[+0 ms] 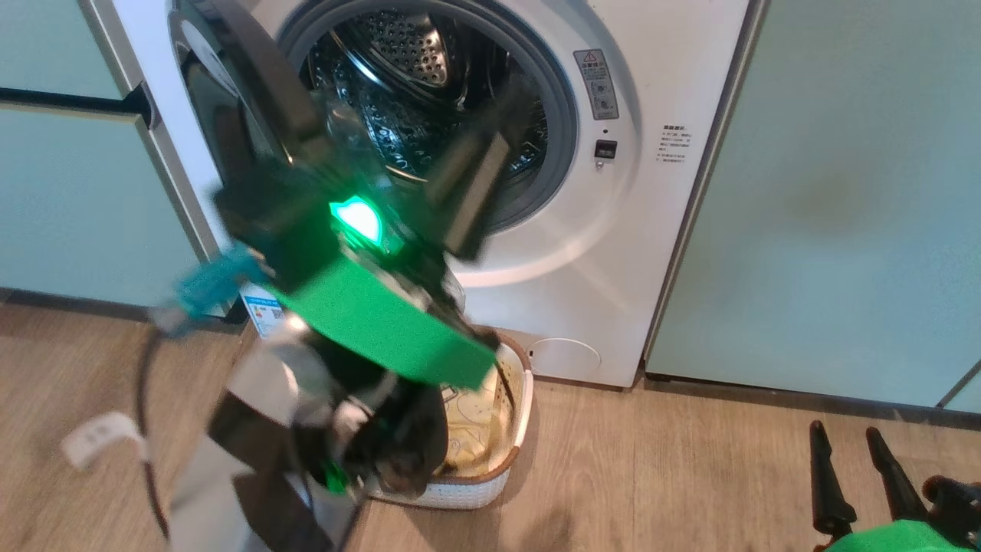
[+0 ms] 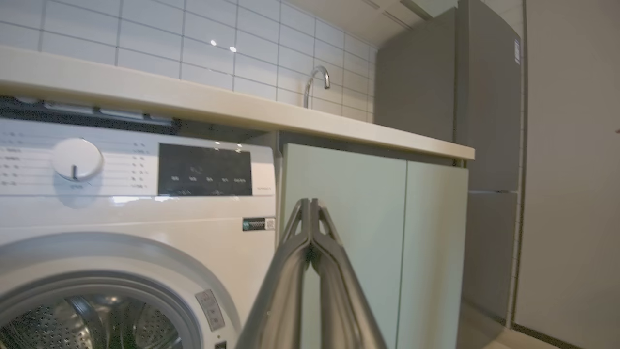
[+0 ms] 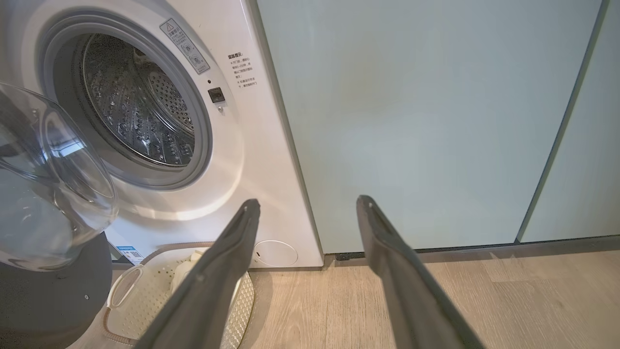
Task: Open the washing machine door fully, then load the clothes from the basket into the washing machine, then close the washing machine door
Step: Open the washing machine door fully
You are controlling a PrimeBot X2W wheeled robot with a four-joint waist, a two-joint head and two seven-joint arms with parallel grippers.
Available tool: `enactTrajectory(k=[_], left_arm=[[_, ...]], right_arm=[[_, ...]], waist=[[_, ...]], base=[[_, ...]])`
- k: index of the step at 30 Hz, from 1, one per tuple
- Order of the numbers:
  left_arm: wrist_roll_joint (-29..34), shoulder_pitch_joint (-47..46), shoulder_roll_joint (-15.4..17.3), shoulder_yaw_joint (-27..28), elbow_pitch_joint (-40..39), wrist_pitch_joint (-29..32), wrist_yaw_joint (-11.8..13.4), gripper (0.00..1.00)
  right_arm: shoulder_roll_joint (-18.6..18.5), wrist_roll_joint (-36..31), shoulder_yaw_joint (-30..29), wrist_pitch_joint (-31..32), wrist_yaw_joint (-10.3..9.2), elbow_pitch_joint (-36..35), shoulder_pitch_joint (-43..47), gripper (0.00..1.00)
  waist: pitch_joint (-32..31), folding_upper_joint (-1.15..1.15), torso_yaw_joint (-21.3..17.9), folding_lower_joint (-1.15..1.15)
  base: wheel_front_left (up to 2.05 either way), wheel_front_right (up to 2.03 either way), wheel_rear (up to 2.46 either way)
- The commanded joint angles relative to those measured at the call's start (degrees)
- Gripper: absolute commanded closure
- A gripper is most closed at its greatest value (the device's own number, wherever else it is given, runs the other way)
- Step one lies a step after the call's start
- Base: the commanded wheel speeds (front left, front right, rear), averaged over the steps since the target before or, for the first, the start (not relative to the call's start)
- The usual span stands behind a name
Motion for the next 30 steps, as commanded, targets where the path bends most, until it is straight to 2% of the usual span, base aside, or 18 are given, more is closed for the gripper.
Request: enactTrajectory(k=[1,6,11,20,30], left_arm=[[0.7,-0.6,0.7,0.6,-2.3,1.0,0.2,1.00],[2.6,5.1,1.7,-5.3,-2.1,3.2,-0.2,1.00],[3.6,8.7,2.5,-8.6,-1.1,3.6,-0.5,1.00],[6.2,13.7,2.7,-12.9,2.1,1.4,0.0,1.00],[9.5,17.5,3.5,-17.1,10.1,-3.0,0.1,1.00]], right_arm=[[-0.8,0.4,1.1,-0.5,0.01,-1.5,-1.8,0.00],[-0.7,0.5,1.0,-0.5,0.01,-1.5,-1.8,0.00],[-0.7,0.5,0.7,-0.5,0.01,-1.5,-1.7,0.00],[-0.8,0.5,0.5,-0.5,0.01,-1.5,-1.8,0.00],[-0.9,0.9,0.6,-0.5,0.01,-1.4,-2.0,0.00]], waist=[[0.0,0.00,-0.1,0.00],[0.1,0.00,0.1,0.00],[0.2,0.00,0.5,0.00],[0.3,0.00,1.3,0.00],[0.6,0.00,1.3,0.00]], base=[[0.00,0.00,0.00],[0.00,0.00,0.00],[0.00,0.00,0.00],[0.00,0.00,0.00],[0.00,0.00,0.00]])
